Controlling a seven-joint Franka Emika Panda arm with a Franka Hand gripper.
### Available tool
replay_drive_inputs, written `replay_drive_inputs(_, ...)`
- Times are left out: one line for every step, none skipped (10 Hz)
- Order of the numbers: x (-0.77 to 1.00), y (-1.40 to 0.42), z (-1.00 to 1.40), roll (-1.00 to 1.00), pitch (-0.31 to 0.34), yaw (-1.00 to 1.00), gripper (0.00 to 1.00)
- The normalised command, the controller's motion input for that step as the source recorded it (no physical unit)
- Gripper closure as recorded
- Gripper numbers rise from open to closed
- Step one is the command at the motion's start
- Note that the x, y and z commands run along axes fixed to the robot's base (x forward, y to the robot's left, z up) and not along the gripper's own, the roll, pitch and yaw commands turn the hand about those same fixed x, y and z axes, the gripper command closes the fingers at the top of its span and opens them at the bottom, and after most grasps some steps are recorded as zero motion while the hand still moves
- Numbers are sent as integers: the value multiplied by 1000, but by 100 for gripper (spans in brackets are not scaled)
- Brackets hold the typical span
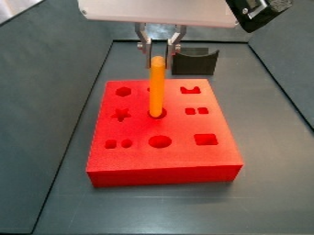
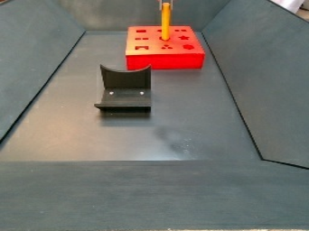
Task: Pick up the oval object. Move up. Move to above the board. Insert the oval object.
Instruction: Insert the oval object.
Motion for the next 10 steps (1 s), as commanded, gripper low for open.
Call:
replay_drive_inputs(100,0,31,34,73,-51,100)
replay_drive_inputs(151,0,17,41,77,-69,100)
replay_drive_inputs(186,0,3,49,93,-43,100)
replay_drive_inputs(171,0,0,57,99,0,100)
replay_drive_inputs(149,0,0,70,101,0,100)
replay_drive_inputs(123,-14,0,89,93,0,100)
replay_drive_inputs(66,-40,0,106,74,0,100)
replay_drive_inputs(9,-89,0,121,50,0,100)
replay_drive_inputs(0,-86,-46,117,30,0,100)
replay_drive_inputs(0,-63,-69,116,31,0,100)
